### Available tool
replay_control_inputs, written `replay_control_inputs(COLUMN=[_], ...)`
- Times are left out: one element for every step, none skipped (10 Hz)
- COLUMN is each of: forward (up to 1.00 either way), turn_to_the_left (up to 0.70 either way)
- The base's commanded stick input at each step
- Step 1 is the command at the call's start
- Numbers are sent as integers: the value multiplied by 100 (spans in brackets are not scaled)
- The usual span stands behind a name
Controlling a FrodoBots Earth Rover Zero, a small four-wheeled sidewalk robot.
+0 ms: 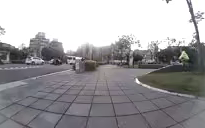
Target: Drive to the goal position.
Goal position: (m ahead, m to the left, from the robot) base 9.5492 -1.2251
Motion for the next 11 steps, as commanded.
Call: replay_control_inputs(forward=[0, 0, 0, 0, 35, 71, 100, 100, 100, 100, 100], turn_to_the_left=[0, 0, 0, 0, 0, 0, 0, 0, 0, 0, 0])
